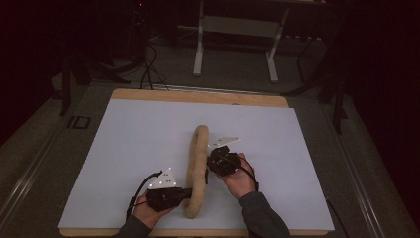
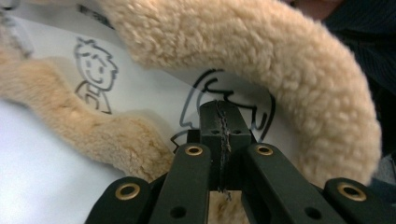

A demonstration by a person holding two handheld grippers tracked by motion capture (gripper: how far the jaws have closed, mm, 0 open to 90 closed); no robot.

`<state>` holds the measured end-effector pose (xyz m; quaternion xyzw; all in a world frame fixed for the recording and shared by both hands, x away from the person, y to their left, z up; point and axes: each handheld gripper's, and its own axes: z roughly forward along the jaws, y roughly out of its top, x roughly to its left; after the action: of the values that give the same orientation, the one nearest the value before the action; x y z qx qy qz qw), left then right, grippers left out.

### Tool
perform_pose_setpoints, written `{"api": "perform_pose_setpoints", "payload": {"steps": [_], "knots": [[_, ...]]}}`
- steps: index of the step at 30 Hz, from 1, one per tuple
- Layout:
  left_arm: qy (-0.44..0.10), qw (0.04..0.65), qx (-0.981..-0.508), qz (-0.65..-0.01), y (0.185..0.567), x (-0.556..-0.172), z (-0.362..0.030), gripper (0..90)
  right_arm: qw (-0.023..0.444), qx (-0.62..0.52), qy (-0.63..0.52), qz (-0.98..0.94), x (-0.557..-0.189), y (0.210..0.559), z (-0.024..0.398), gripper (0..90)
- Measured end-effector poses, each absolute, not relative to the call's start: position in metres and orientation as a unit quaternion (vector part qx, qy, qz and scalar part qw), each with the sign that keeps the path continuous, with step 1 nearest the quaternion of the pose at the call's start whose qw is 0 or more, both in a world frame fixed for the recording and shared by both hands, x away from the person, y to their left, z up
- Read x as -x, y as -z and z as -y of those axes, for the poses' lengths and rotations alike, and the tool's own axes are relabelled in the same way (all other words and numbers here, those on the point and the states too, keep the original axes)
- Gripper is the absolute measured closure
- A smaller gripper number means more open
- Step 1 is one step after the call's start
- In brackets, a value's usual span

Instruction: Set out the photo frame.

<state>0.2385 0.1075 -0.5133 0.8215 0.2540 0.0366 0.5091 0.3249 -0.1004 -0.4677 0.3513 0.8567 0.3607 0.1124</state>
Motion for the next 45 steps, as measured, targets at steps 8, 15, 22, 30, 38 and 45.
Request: {"api": "perform_pose_setpoints", "payload": {"steps": [8, 15, 22, 30, 38, 45], "knots": [[-0.038, 0.507, -0.824, -0.249, 0.515, -0.237, -0.101, 90.0, 0.110, -0.350, -0.355, -0.860, -0.326, 0.465, 0.095, 90.0], [-0.046, 0.507, -0.823, -0.250, 0.515, -0.237, -0.095, 90.0, 0.108, -0.341, -0.350, -0.866, -0.329, 0.464, 0.092, 90.0], [-0.051, 0.508, -0.822, -0.252, 0.516, -0.236, -0.090, 90.0, 0.107, -0.334, -0.344, -0.871, -0.329, 0.463, 0.089, 90.0], [-0.058, 0.509, -0.821, -0.253, 0.516, -0.236, -0.087, 90.0, 0.103, -0.326, -0.337, -0.877, -0.329, 0.462, 0.087, 90.0], [-0.068, 0.509, -0.819, -0.255, 0.516, -0.235, -0.084, 90.0, 0.097, -0.310, -0.334, -0.885, -0.327, 0.461, 0.081, 90.0], [-0.073, 0.502, -0.822, -0.259, 0.518, -0.236, -0.079, 90.0, 0.099, -0.318, -0.337, -0.881, -0.328, 0.461, 0.085, 90.0]]}}
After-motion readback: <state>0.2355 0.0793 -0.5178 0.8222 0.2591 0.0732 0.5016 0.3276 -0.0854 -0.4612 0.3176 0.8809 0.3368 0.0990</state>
